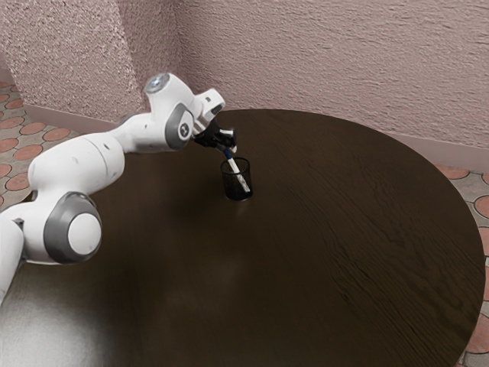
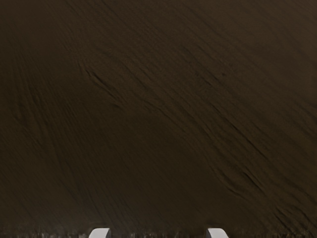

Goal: Take the marker out of the pen holder and place it to the left of the pen holder.

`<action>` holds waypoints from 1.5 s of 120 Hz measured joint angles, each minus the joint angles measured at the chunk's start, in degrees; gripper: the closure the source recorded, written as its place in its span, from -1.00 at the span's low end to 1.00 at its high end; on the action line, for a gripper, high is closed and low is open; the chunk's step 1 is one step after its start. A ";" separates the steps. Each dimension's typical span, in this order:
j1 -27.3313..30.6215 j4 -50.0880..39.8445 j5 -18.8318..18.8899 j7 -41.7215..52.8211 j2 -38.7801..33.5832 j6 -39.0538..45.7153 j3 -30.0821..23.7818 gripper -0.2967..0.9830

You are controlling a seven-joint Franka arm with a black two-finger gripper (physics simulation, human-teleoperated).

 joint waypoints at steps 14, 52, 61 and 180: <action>-0.01 -1.39 -1.05 -0.05 -1.06 -1.15 0.05 0.32; 0.02 -1.47 -2.36 -0.92 -2.21 -3.14 0.49 0.61; 0.07 -1.42 -3.57 -1.37 -3.15 -3.52 0.56 0.62; 15.46 -22.48 -20.17 -4.31 -15.02 -17.36 -5.28 0.68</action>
